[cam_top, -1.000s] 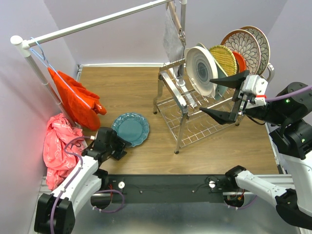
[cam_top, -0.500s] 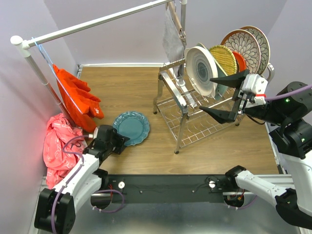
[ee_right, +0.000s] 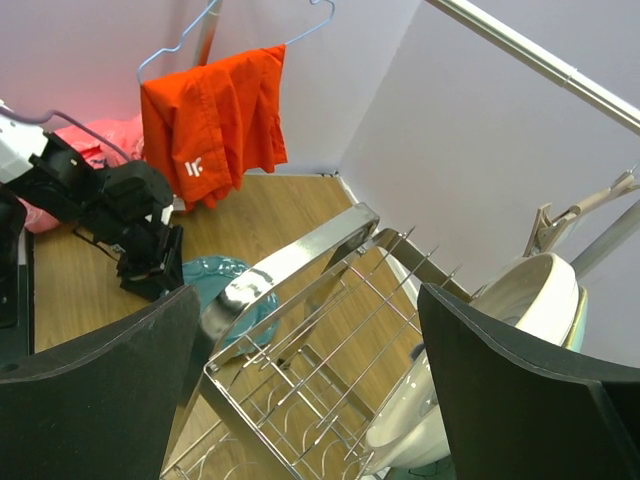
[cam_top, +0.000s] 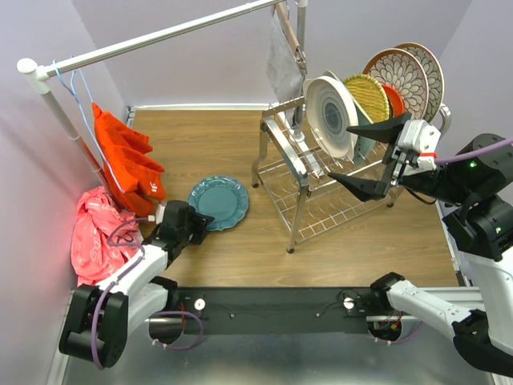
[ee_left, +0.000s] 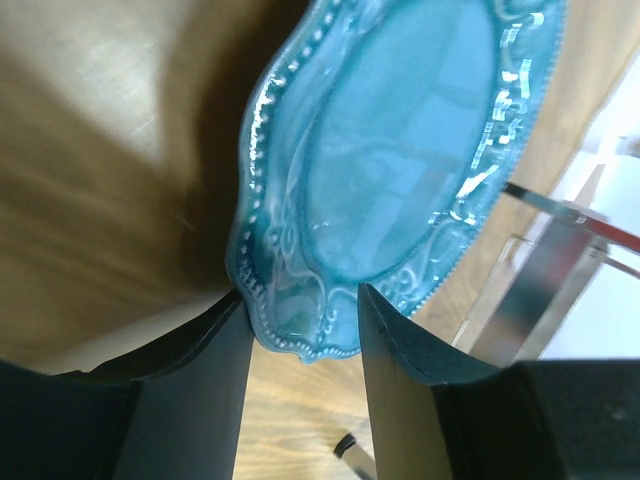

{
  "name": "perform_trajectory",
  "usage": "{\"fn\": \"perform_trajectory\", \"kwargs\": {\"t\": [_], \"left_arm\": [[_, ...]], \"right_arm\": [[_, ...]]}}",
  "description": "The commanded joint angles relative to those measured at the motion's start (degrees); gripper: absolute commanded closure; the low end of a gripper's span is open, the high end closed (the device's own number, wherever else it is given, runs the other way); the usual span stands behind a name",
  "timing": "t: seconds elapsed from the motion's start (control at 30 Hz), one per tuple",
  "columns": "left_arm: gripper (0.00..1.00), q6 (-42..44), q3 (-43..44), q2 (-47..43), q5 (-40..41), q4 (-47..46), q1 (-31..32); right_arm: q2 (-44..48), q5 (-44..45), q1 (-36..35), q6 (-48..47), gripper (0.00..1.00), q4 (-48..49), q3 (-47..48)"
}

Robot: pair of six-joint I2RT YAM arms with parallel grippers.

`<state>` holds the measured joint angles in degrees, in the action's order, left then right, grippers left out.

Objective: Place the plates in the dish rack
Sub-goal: Grab a plate with the left arm

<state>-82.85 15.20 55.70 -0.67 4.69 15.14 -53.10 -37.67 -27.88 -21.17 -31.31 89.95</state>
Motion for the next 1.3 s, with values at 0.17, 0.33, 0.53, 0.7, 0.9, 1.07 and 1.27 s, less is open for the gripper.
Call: {"fn": "perform_trajectory", "kwargs": {"t": [0.17, 0.33, 0.53, 0.7, 0.9, 1.07, 1.27], "left_arm": [[0.43, 0.8, -8.0, -0.9, 1.2, -20.5, 0.2], [0.43, 0.1, -12.3, -3.1, 1.4, -25.8, 0.2], [0.47, -0.3, -14.9, -4.1, 1.2, -31.1, 0.2], [0.53, -0.5, -14.5, -0.8, 1.3, -32.6, 0.2], [0.57, -0.5, -12.4, 6.3, 0.9, -34.1, 0.2], [0.57, -0.3, -11.8, 8.5, 1.1, -36.8, 0.2], [0.61, 0.0, -11.3, 11.5, 1.1, -39.5, 0.1]], "right_arm": [[-0.3, 1.5, 0.3, -1.0, 0.02, 0.5, 1.3], [-0.5, 1.6, 0.3, -1.0, 0.02, 0.5, 1.3], [-0.6, 1.6, 0.3, -1.1, 0.02, 0.6, 1.4], [-0.7, 1.5, 0.4, -0.9, 0.02, 0.6, 1.7], [-0.6, 2.0, 0.3, -0.6, 0.02, 0.5, 2.4], [-0.6, 2.3, 0.3, -0.4, 0.02, 0.5, 2.7], [-1.0, 2.3, 0.3, -0.2, 0.02, 0.5, 3.2]]}}
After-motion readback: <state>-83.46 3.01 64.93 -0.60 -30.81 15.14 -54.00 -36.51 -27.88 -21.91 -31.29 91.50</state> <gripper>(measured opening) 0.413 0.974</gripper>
